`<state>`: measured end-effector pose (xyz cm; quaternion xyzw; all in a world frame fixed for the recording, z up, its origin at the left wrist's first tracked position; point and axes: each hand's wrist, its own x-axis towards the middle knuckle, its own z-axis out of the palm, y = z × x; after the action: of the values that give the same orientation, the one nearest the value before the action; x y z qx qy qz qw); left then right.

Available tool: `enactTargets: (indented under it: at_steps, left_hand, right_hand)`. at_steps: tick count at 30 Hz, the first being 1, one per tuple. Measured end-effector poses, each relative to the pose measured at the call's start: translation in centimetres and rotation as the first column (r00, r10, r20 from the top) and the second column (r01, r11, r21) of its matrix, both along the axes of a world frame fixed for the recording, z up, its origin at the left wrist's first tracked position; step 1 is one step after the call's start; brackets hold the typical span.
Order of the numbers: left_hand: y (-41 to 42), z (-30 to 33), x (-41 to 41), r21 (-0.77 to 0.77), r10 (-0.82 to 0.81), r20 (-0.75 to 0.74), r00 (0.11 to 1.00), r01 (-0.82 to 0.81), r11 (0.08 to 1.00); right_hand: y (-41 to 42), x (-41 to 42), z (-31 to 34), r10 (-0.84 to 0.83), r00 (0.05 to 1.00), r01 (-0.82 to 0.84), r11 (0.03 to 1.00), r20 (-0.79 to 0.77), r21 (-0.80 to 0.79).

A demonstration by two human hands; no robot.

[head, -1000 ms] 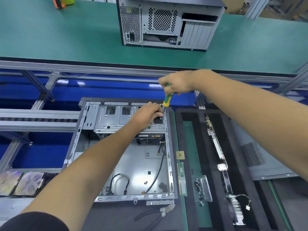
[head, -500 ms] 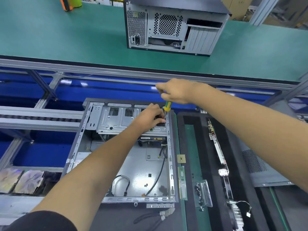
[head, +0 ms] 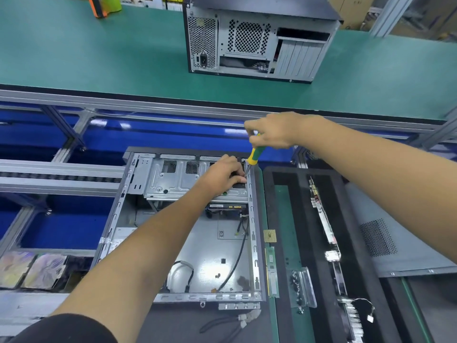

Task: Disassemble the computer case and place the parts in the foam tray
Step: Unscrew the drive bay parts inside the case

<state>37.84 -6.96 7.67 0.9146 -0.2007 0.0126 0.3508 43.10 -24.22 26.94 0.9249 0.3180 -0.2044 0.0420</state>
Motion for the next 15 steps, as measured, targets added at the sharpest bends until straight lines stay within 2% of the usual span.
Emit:
enactTargets:
  at_steps: [2, 6, 9, 10, 13, 14, 15]
  left_hand:
    - [0.0, 0.0, 0.1, 0.009, 0.001, -0.004, 1.0, -0.001, 1.0]
    - [0.0, 0.1, 0.0, 0.009, 0.003, -0.001, 1.0, -0.003, 1.0]
    - [0.1, 0.1, 0.0, 0.011, 0.005, 0.002, 1.0, -0.005, 1.0]
    - [0.0, 0.1, 0.0, 0.014, 0.005, 0.0, 1.0, -0.005, 1.0]
    - [0.0, 0.1, 0.0, 0.021, 0.0, -0.001, 1.0, 0.0, 1.0]
    - [0.1, 0.1, 0.0, 0.019, 0.0, 0.001, 1.0, 0.0, 1.0]
    - [0.1, 0.1, 0.0, 0.017, 0.003, 0.003, 1.0, -0.003, 1.0]
  right_hand:
    - [0.1, 0.1, -0.1, 0.079, 0.995, -0.075, 0.996, 0.061, -0.053]
    - [1.0, -0.8, -0.3, 0.094, 0.988, -0.074, 0.984, -0.12, 0.162]
    - [0.9, -0.9, -0.2, 0.065, 0.98, -0.027, 0.98, -0.188, 0.195]
    - [0.8, -0.7, -0.1, 0.04, 0.984, -0.012, 0.988, -0.176, 0.157]
    - [0.6, 0.1, 0.1, 0.089, 0.989, -0.078, 0.993, 0.12, -0.093]
    - [0.6, 0.2, 0.0, 0.112, 0.983, -0.095, 0.989, 0.146, -0.114]
    - [0.6, 0.1, -0.1, 0.11, 0.986, -0.102, 0.992, 0.122, -0.069]
